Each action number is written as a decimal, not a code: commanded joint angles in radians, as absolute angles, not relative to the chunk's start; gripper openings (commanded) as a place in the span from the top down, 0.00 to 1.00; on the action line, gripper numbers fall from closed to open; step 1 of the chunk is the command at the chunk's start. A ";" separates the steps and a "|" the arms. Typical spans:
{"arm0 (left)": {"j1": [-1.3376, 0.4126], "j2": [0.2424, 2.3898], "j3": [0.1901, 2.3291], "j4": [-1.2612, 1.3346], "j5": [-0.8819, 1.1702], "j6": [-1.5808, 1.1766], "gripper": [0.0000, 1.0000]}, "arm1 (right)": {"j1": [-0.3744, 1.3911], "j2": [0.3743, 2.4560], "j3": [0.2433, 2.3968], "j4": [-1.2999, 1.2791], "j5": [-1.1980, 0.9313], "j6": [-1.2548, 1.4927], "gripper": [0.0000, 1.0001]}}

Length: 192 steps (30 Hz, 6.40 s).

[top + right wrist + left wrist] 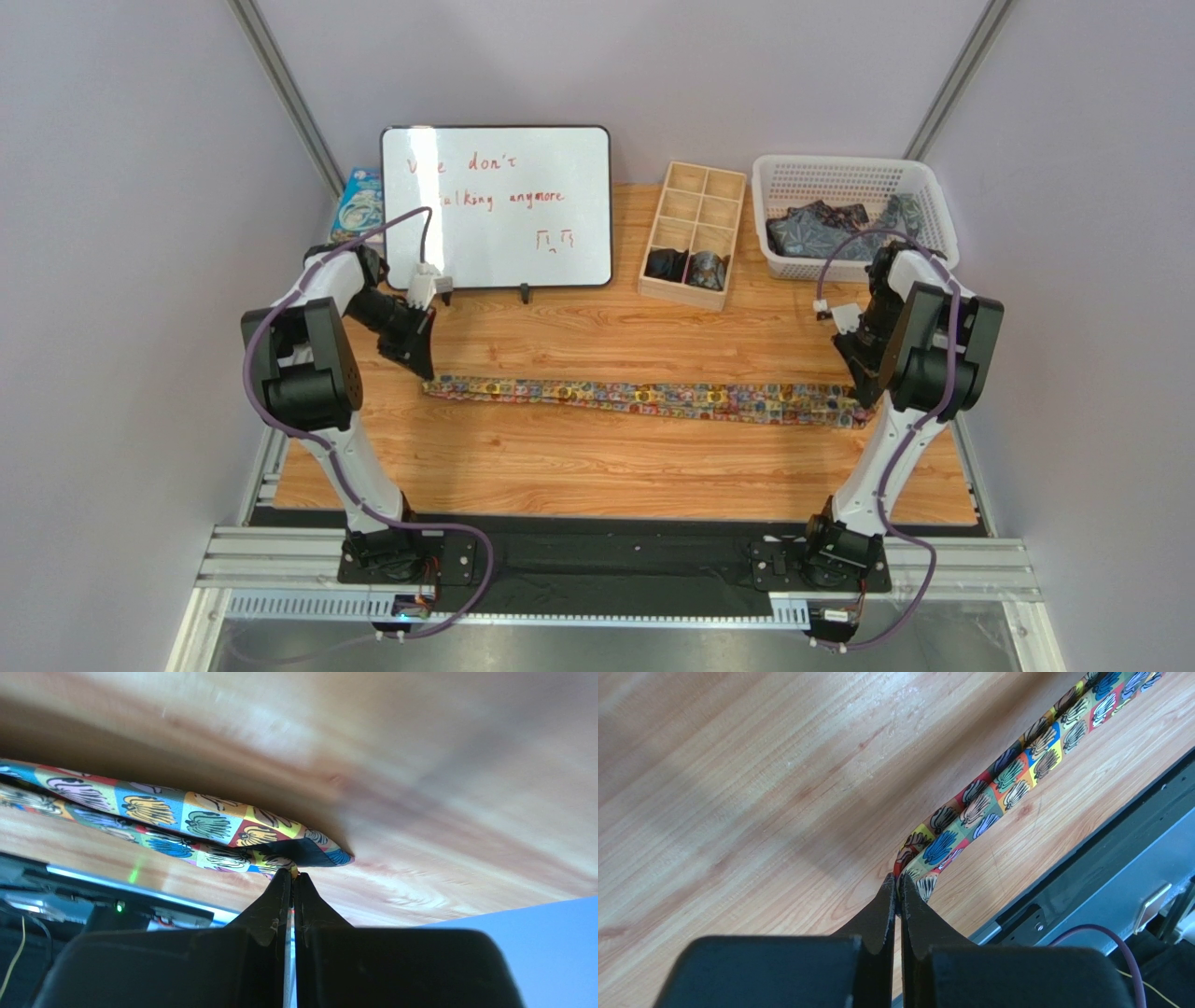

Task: Roll the ties
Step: Flatten out the tie at the center of the board, then roll the tie at the center of the board.

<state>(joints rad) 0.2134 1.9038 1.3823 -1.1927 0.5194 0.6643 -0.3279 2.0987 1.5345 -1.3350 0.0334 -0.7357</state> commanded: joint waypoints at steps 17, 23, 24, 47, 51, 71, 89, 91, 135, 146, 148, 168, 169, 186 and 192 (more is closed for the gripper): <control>0.253 1.648 1.373 -1.115 0.656 0.738 0.00 | -0.328 1.764 1.676 -1.450 -0.202 -0.747 0.26; 0.259 1.348 1.306 -0.847 0.755 0.533 0.00 | -0.186 1.648 1.802 -1.341 -0.374 -0.577 0.24; 0.261 1.312 1.263 -0.788 0.758 0.490 0.01 | -0.155 1.605 1.795 -1.233 -0.371 -0.551 0.23; 0.394 1.453 1.023 -0.813 0.592 0.034 0.19 | 0.463 1.962 1.465 -0.804 -0.758 -0.006 0.14; 0.394 1.503 1.006 -0.781 0.589 0.006 0.27 | 0.457 1.971 1.384 -0.810 -0.721 -0.024 0.18; 0.345 1.626 0.939 -0.660 0.664 -0.028 0.51 | 0.364 1.959 1.394 -0.870 -0.612 -0.129 0.34; 0.318 1.637 0.951 -0.706 0.678 -0.040 0.58 | 0.367 1.956 1.474 -0.890 -0.701 -0.066 0.30; 0.314 1.632 0.954 -0.710 0.673 -0.038 0.58 | 0.367 1.960 1.479 -0.888 -0.701 -0.066 0.30; -0.288 1.782 1.095 -0.299 0.692 -0.635 1.00 | 0.383 2.005 1.390 -0.545 -0.933 0.347 0.53; -0.345 1.815 1.091 -0.261 0.667 -0.715 1.00 | 0.483 2.039 1.332 -0.325 -0.882 0.521 0.59; -0.348 1.821 1.091 -0.265 0.664 -0.718 1.00 | 0.498 2.043 1.335 -0.293 -0.876 0.546 0.59; -0.365 1.821 1.063 -0.253 0.666 -0.772 1.00 | 0.563 2.069 1.330 -0.259 -0.781 0.574 0.66; -0.365 1.819 1.062 -0.253 0.667 -0.772 1.00 | 0.561 2.066 1.328 -0.256 -0.778 0.574 0.70; -0.215 1.600 1.155 -0.566 0.793 -0.043 0.00 | 0.555 2.019 1.203 -0.158 -0.848 0.600 1.00; -0.206 1.464 1.109 -0.707 0.845 0.608 0.01 | 0.552 2.003 1.184 -0.129 -0.851 0.617 1.00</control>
